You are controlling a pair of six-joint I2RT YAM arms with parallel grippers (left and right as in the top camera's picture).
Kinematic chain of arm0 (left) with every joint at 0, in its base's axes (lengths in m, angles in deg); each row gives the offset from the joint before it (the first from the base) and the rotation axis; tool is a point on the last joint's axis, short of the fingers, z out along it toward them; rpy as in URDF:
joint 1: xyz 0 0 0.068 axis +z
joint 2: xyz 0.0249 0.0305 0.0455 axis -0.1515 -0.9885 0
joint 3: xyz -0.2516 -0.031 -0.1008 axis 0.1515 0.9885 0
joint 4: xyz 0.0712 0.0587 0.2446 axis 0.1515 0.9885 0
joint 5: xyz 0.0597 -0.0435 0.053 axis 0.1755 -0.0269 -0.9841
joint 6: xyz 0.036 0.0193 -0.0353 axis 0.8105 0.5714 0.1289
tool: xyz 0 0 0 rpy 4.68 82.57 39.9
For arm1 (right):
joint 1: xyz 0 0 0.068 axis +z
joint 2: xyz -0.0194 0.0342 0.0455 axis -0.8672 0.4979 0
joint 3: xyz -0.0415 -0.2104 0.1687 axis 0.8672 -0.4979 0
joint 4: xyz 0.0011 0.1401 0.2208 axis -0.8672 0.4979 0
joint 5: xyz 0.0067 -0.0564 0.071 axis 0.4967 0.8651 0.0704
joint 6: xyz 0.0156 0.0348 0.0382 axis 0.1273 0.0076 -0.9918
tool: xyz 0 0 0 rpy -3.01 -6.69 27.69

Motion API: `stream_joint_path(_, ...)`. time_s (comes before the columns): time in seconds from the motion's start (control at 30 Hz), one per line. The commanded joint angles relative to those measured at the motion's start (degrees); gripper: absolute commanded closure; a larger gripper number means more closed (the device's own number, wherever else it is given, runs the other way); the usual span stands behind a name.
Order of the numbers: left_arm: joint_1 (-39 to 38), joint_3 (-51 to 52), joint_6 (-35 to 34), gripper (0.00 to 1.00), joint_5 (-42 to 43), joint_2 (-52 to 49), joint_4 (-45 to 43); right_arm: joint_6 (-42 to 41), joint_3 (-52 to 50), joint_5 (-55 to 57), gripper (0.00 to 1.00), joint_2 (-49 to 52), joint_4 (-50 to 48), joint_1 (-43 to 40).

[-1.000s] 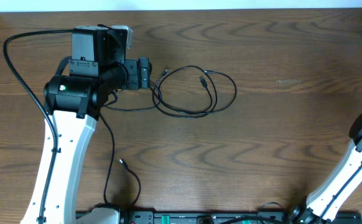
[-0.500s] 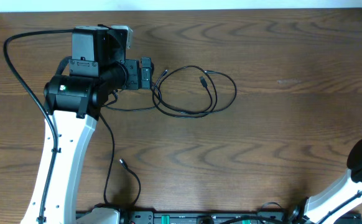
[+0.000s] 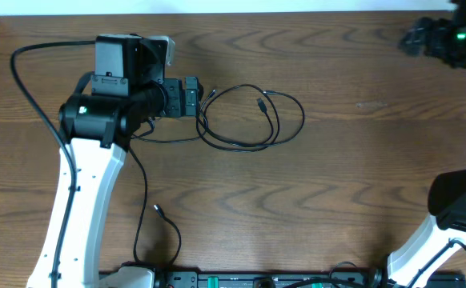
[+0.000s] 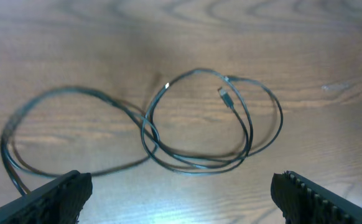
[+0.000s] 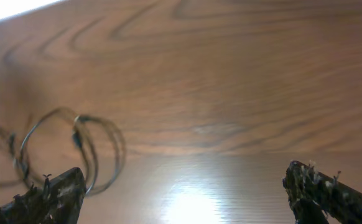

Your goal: Untangle cables

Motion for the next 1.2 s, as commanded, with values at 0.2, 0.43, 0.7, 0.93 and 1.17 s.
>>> stream_joint_path(0.2, 0.1, 0.2, -4.4, 0.10, 4.5, -7.0, 2.2, 1.7, -0.9, 3.2, 0.01, 0.0, 0.6, 7.2)
stream_joint_path(0.43, -0.4, 0.2, -4.4, 0.12, 6.2, -10.0, 2.2, 1.1, -3.5, 3.8, 0.01, 0.1, 0.4, 7.8)
stream_joint_path(0.7, -3.5, 0.2, -4.4, 0.12, 6.2, -12.1, 1.5, 1.1, -5.8, 3.8, 0.01, 0.1, 0.3, 7.8)
stream_joint_path(0.93, -5.6, 0.2, -4.4, 0.12, 6.1, -14.0, 0.8, 1.1, -9.3, 3.8, 0.01, 0.1, -0.8, 7.8)
stream_joint_path(1.17, -5.9, 0.2, -4.4, 0.14, 6.1, -15.3, -0.7, 1.1, -13.3, 2.3, 0.01, 0.1, -2.8, 7.9)
